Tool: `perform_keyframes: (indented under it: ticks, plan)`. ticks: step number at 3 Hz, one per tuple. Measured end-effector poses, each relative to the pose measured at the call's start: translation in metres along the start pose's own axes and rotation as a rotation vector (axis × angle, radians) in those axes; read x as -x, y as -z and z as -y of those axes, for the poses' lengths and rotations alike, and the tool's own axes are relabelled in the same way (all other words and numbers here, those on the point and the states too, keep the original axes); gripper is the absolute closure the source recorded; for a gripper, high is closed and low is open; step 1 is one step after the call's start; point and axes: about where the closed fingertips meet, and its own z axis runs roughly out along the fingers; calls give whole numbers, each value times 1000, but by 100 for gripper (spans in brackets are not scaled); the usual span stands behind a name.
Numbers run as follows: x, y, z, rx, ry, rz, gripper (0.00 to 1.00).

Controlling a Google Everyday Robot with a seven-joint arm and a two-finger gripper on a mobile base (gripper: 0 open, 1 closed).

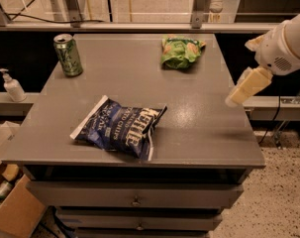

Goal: Move green rice chip bag near blue chip bag

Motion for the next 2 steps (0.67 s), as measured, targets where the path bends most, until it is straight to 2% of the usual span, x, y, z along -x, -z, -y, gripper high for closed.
perform_keyframes:
  ticks: [1,2]
  plan:
    - [-12,-20,42,-33,-76,120,0]
    - [-9,-36,77,-42,-144,237,0]
